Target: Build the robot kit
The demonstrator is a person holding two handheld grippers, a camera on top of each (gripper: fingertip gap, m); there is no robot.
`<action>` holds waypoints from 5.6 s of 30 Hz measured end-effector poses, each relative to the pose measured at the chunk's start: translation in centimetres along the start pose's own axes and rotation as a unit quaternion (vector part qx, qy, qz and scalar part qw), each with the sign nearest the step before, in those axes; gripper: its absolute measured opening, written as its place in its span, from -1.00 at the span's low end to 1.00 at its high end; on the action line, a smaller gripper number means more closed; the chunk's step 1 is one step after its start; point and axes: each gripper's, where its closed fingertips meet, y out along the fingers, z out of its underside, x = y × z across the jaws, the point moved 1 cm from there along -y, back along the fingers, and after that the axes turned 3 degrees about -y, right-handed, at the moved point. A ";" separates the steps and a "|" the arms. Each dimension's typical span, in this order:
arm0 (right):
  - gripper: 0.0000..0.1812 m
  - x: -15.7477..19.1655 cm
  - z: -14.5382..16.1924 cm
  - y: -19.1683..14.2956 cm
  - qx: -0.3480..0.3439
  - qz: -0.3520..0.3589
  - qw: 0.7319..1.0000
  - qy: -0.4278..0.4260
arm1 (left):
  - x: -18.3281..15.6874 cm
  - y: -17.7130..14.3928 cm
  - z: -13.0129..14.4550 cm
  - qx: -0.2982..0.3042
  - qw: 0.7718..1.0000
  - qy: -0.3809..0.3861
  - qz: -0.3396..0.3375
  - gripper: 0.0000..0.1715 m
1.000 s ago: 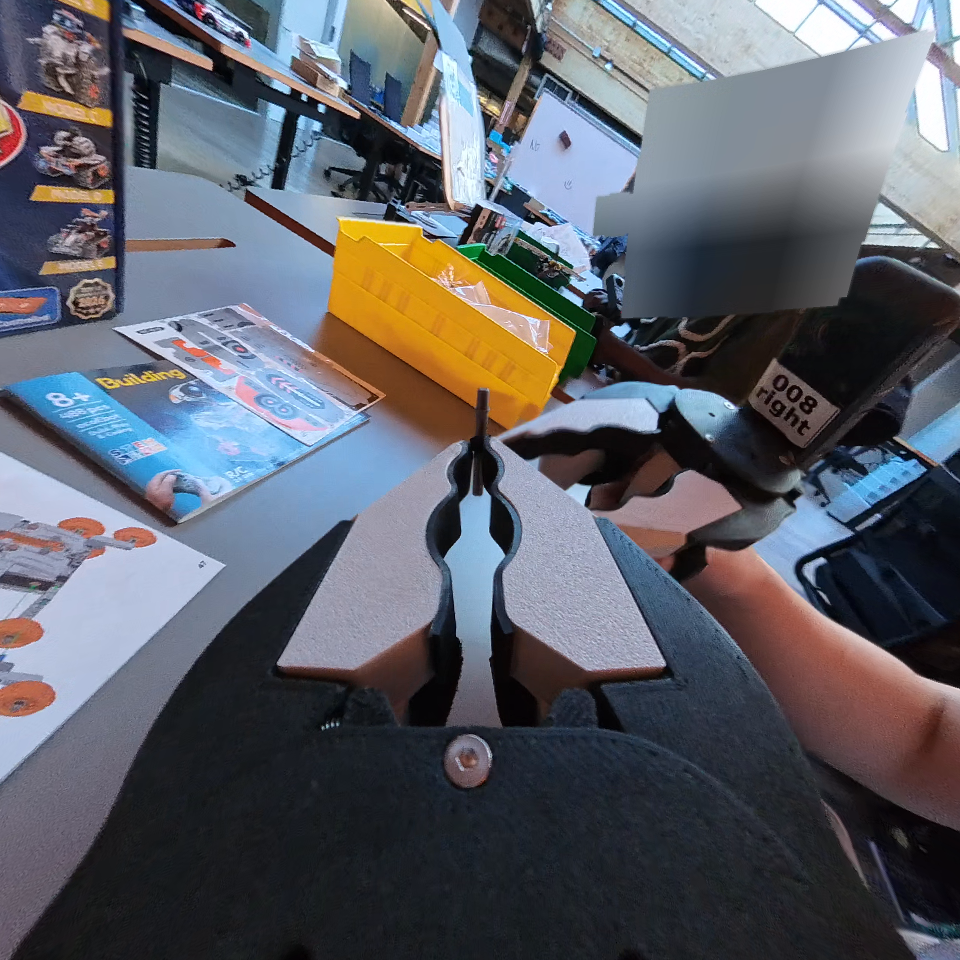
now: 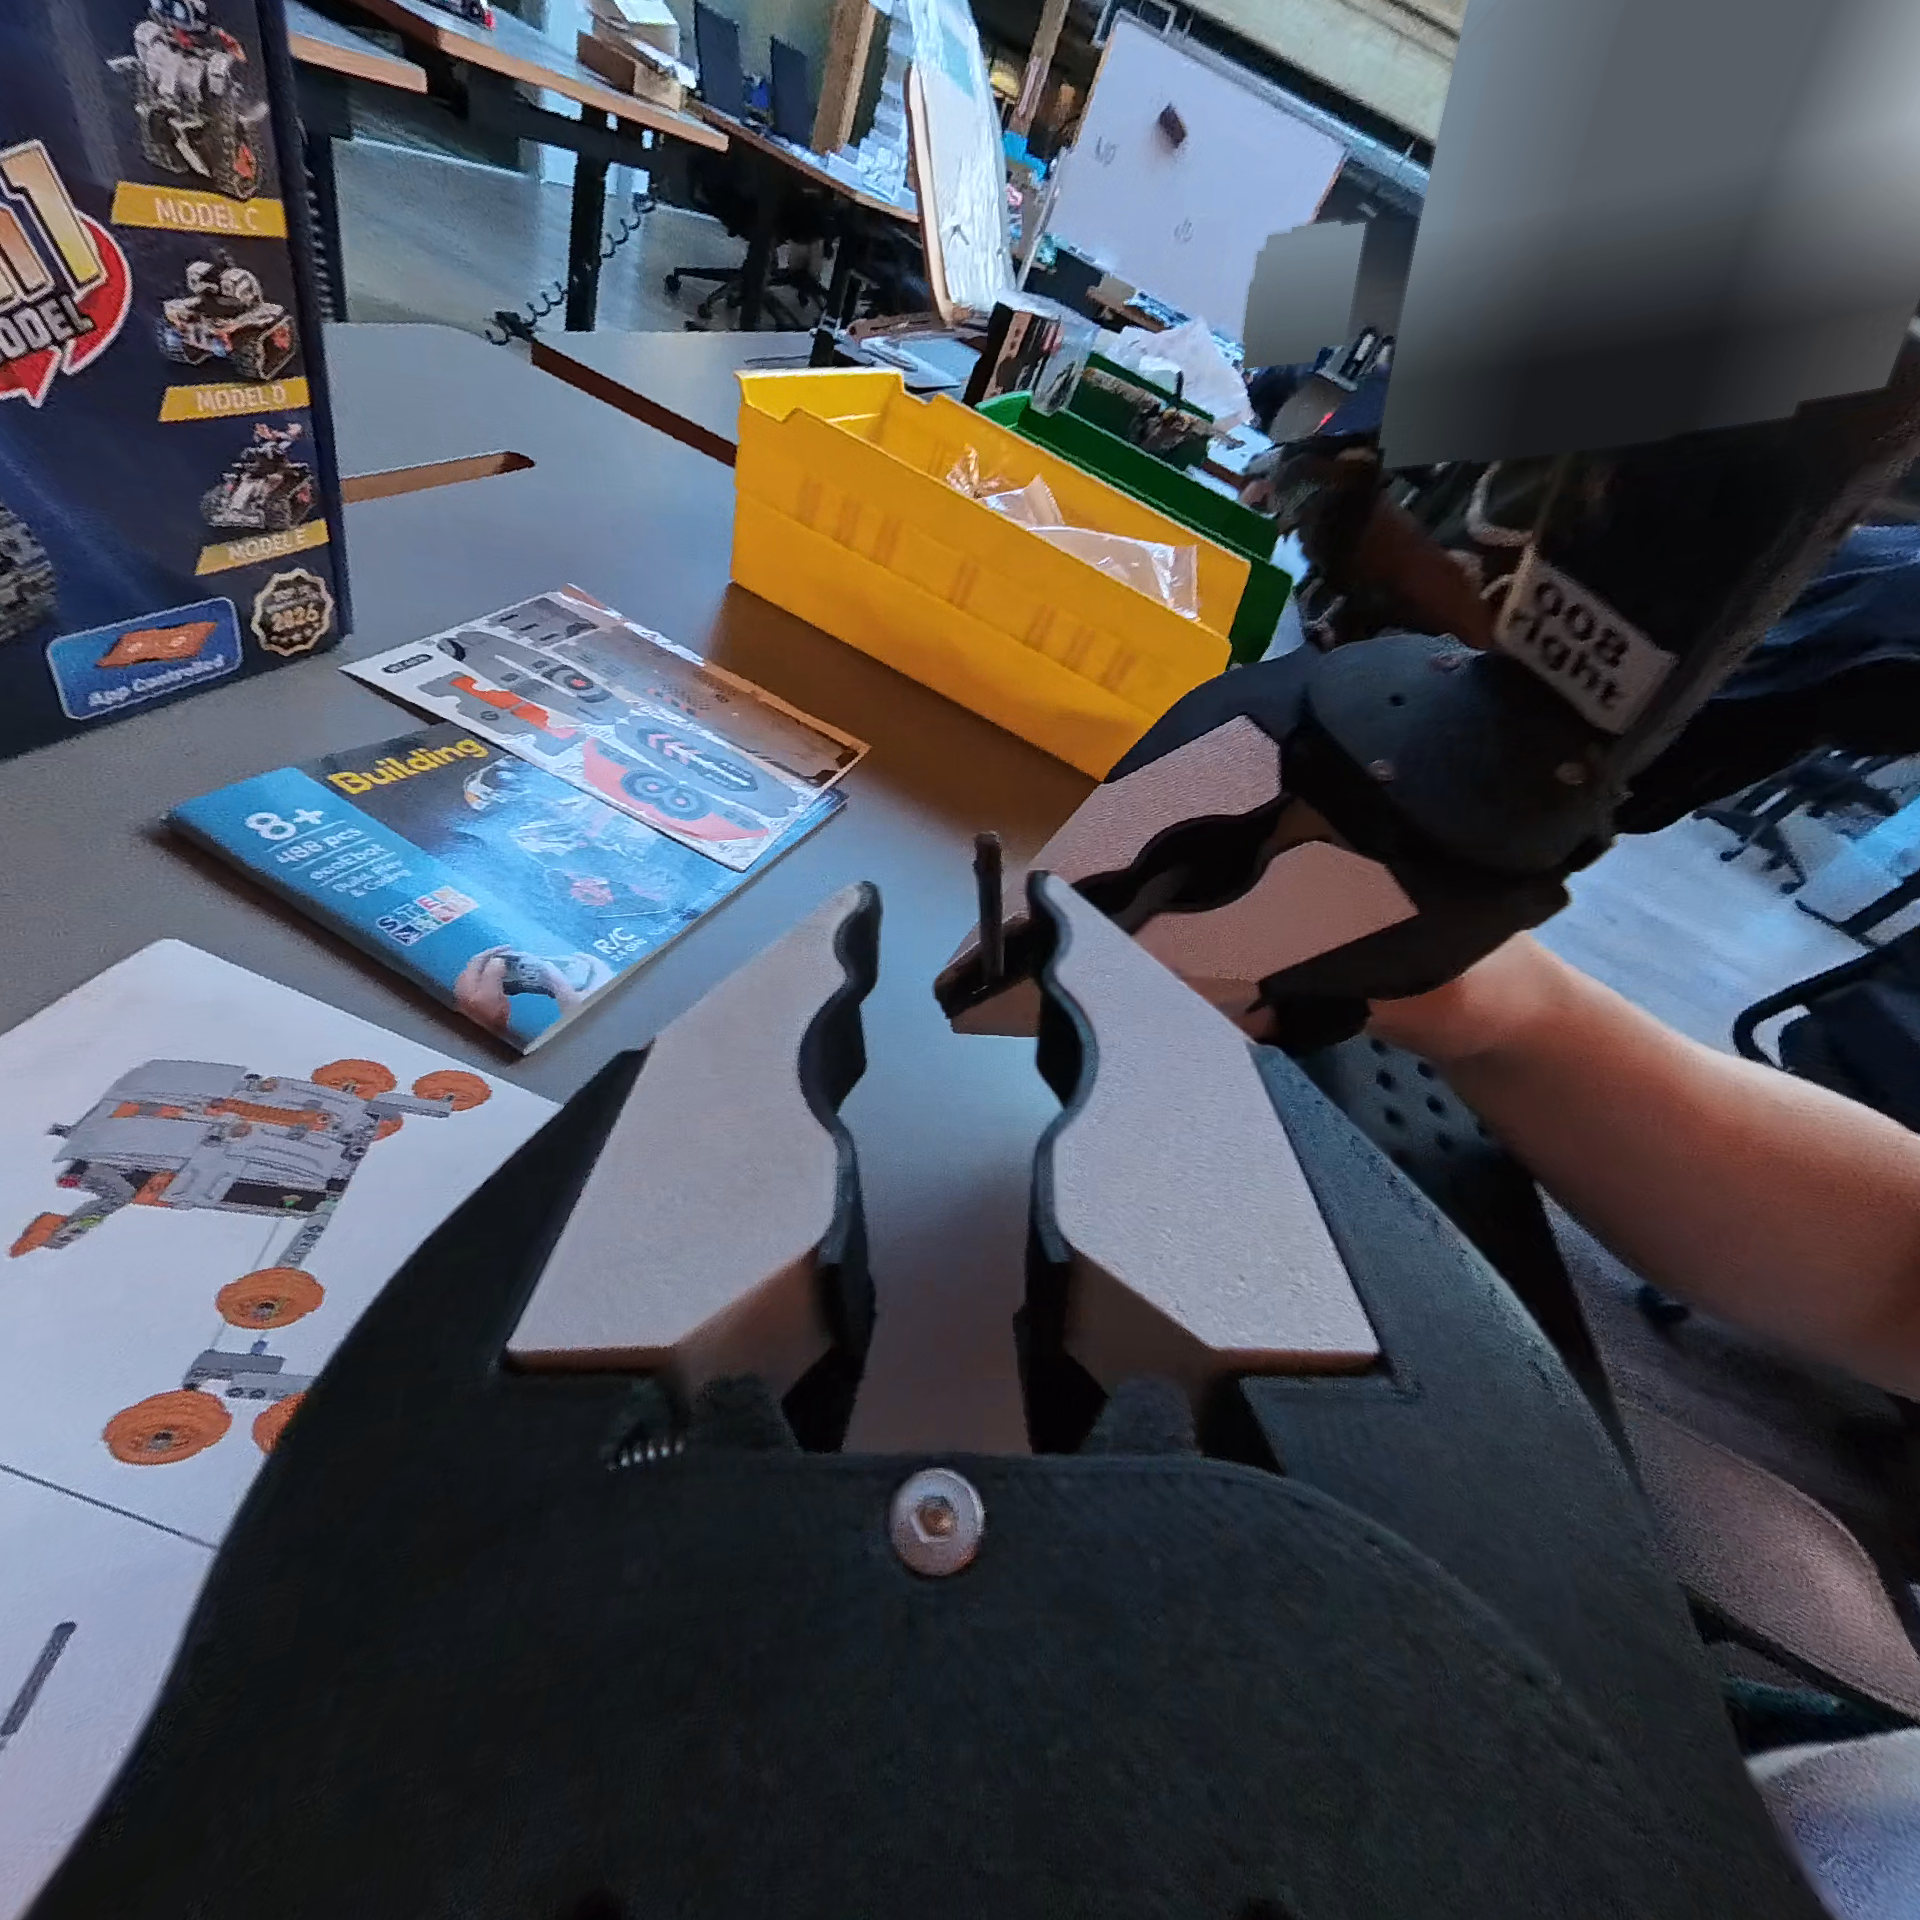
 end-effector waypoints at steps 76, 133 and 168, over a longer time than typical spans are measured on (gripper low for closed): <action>-0.53 16.0 -4.8 13.2 -0.073 -0.207 0.956 -0.196 | 5.0 -30.8 5.8 -0.033 0.964 -0.046 -0.259 -0.99; -0.87 20.8 -6.2 22.5 0.108 -0.303 0.914 -0.249 | 1.2 -30.4 12.0 0.076 0.977 -0.078 -0.182 -0.89; -0.75 10.7 -4.6 9.9 -0.065 -0.059 0.989 -0.115 | -1.9 -39.8 4.7 -0.056 0.975 -0.052 -0.207 -0.89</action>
